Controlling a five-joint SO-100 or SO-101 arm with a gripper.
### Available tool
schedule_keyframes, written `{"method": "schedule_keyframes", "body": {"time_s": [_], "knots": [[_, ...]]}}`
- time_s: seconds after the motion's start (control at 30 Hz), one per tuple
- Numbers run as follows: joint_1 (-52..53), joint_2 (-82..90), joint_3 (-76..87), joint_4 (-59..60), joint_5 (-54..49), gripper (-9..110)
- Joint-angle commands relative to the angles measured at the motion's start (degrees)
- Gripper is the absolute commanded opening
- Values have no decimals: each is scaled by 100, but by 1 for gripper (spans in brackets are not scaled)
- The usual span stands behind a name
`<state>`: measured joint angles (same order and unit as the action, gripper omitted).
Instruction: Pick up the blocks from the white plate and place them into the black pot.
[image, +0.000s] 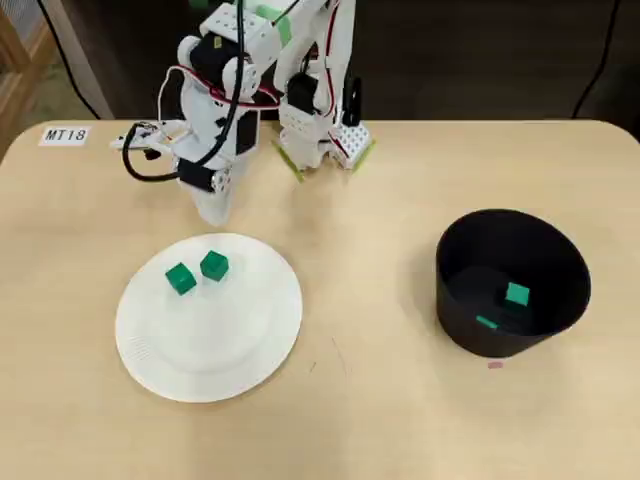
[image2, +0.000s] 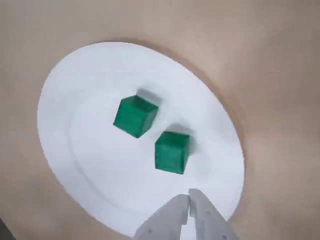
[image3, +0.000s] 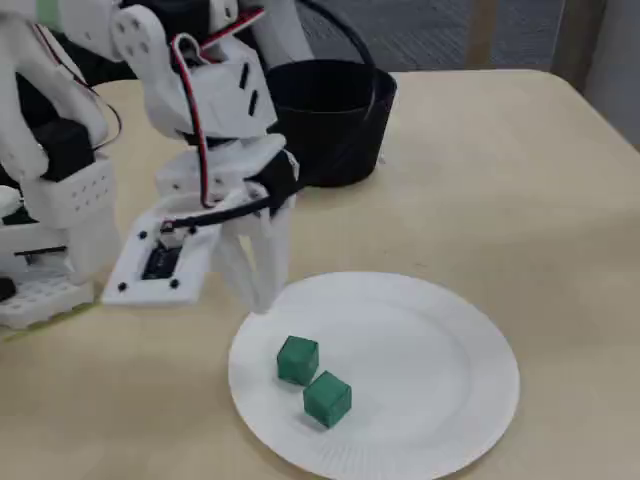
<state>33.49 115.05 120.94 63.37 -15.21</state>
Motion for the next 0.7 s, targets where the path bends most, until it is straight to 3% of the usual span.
{"method": "schedule_keyframes", "body": {"time_s": [0.0,0.13,0.27,0.37,0.67], "knots": [[-308,-202,-62,-308,-35,-2],[-378,-510,-132,-501,167,-2],[-281,-483,-114,-492,281,16],[-255,-571,-149,-413,387,23],[-229,-1187,-483,9,413,29]]}}
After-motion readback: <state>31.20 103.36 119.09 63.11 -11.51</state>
